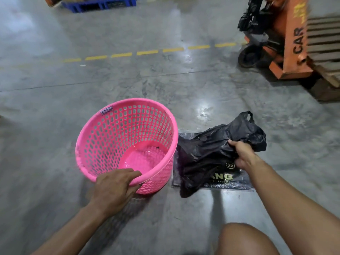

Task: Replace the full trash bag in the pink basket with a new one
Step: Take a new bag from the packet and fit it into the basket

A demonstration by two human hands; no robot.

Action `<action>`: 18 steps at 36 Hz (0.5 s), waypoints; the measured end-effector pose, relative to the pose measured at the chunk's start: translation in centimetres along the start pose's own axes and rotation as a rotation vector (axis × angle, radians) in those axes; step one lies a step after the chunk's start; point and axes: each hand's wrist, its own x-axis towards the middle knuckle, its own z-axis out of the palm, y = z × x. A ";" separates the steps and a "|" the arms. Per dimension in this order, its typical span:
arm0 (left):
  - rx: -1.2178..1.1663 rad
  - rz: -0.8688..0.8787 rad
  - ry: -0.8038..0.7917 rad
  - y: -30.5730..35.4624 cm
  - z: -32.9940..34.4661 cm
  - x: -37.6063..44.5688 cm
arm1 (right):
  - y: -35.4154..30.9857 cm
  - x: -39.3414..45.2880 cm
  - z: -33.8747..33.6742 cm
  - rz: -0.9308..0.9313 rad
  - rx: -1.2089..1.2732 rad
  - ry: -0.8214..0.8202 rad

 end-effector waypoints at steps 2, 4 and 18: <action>-0.009 -0.015 -0.008 0.1 -0.1 0.2 | -1.8 -1.6 -0.3 -0.059 -0.005 0.029; -0.012 -0.032 -0.024 0.4 0.2 0.6 | -3.6 -3.4 -0.5 -0.119 0.010 0.024; -0.929 -0.365 -0.069 0.6 -5.1 4.8 | -13.4 -26.0 6.5 -0.453 0.143 -0.351</action>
